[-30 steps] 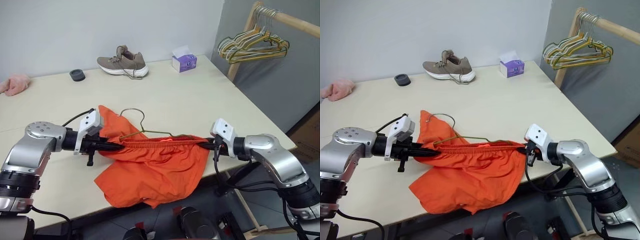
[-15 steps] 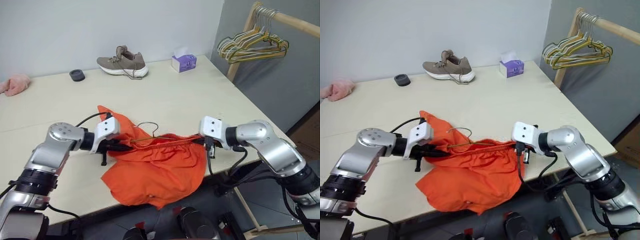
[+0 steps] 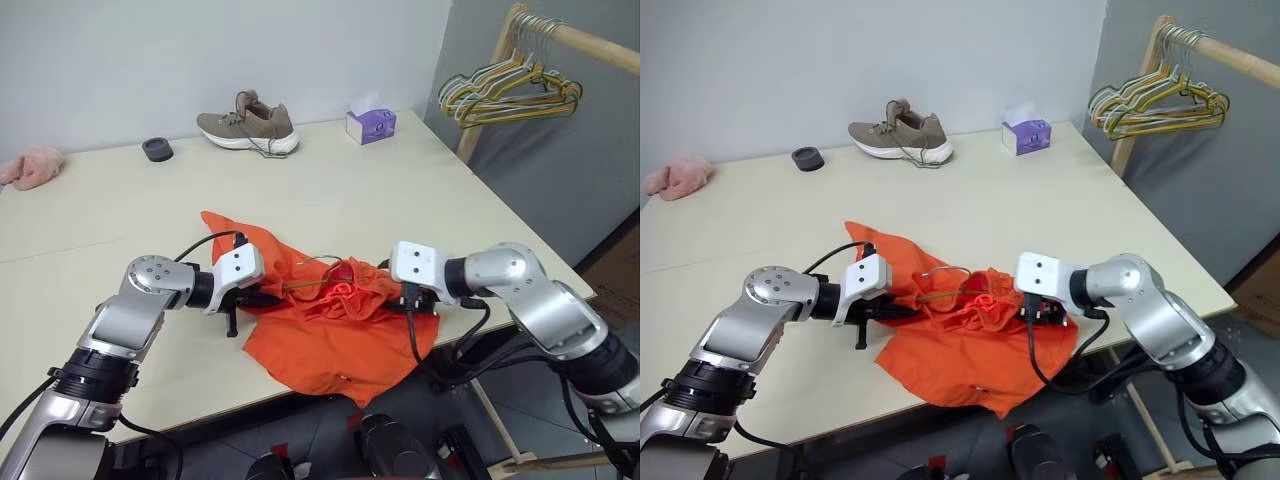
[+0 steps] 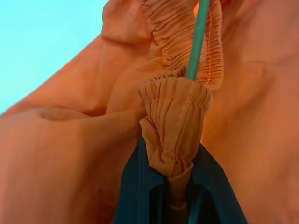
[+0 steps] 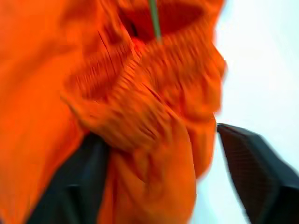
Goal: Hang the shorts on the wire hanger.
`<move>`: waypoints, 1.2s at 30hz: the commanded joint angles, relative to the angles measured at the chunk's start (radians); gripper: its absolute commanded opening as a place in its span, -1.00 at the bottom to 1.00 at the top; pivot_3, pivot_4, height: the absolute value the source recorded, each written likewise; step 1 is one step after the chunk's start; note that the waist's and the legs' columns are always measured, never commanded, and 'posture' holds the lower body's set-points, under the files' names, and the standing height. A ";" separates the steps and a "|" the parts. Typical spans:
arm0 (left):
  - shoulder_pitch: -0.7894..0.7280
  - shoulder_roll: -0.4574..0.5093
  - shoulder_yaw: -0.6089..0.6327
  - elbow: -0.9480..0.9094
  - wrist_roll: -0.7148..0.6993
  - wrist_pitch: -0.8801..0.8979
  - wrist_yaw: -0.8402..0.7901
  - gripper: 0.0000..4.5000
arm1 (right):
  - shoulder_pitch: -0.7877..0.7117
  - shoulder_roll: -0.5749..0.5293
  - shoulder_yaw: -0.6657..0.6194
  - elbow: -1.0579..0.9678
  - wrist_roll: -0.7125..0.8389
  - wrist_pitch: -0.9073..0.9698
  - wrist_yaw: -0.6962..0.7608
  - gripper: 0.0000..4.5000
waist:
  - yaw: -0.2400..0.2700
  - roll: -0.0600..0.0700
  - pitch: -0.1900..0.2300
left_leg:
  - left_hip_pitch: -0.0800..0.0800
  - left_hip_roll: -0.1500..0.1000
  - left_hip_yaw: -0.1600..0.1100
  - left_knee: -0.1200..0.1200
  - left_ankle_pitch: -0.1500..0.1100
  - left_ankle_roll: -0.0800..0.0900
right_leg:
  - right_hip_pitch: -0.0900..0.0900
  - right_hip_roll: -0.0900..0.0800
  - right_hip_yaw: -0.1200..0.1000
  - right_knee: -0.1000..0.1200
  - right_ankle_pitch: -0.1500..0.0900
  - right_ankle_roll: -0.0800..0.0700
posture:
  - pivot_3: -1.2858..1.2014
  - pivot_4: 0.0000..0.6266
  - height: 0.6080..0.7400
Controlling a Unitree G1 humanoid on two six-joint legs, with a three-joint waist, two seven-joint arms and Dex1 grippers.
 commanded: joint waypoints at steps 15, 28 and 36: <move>-0.007 -0.009 0.001 -0.035 -0.008 -0.007 -0.012 -1.00 | -0.136 0.157 0.141 0.335 -0.129 -0.138 0.075 0.77 | -0.030 0.000 0.000 | 0.001 0.000 0.001 0.000 0.000 0.000 | 0.001 0.000 0.001 0.000 0.001 0.001 | -0.18 -0.85 1.00; 0.046 -0.021 0.074 -0.074 -0.135 0.015 -0.036 -1.00 | -0.200 0.186 0.115 0.458 -0.111 -0.184 0.213 -0.94 | -0.028 0.000 -0.001 | 0.001 0.000 -0.001 0.000 0.000 0.000 | 0.001 0.000 0.000 0.001 0.001 0.001 | -0.17 -0.87 1.00; 0.017 -0.034 0.112 0.026 -0.162 -0.014 -0.043 -0.35 | -0.162 0.093 0.051 0.303 -0.041 -0.085 0.282 -1.00 | -0.028 0.000 -0.001 | 0.001 0.000 -0.001 0.001 0.000 0.000 | 0.002 0.000 -0.001 0.001 0.001 0.001 | -0.18 -0.86 1.00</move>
